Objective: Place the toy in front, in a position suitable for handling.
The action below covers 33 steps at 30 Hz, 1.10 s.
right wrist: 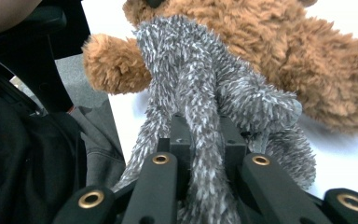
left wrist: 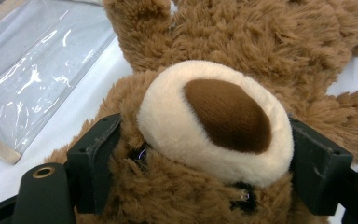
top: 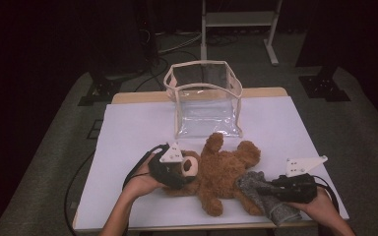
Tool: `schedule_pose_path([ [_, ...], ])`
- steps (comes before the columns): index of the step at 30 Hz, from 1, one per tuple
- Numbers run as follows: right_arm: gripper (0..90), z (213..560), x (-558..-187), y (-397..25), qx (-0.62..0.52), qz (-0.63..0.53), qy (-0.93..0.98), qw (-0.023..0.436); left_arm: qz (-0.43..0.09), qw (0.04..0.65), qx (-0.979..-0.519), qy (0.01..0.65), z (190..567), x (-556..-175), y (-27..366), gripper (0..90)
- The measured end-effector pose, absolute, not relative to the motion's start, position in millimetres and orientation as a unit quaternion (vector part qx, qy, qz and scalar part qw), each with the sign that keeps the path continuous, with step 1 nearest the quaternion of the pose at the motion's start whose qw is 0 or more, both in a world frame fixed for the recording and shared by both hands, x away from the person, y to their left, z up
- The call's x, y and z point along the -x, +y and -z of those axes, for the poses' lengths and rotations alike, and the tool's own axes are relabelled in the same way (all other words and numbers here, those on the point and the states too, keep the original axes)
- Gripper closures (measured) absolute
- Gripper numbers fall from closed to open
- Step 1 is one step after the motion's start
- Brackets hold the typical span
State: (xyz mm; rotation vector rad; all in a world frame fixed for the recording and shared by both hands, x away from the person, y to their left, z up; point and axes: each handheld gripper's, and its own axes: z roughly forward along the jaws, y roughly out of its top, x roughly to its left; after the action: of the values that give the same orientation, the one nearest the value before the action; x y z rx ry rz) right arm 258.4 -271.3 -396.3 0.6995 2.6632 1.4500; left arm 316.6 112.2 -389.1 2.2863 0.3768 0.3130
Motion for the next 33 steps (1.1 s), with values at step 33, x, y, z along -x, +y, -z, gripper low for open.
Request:
schedule_pose_path([
  [33,79.7,366.2,-295.1,-233.0,-0.187,-0.480,0.856,0.045,-0.128,0.378,-0.908,0.131,387.9,-311.1,112.5,19.8],
])
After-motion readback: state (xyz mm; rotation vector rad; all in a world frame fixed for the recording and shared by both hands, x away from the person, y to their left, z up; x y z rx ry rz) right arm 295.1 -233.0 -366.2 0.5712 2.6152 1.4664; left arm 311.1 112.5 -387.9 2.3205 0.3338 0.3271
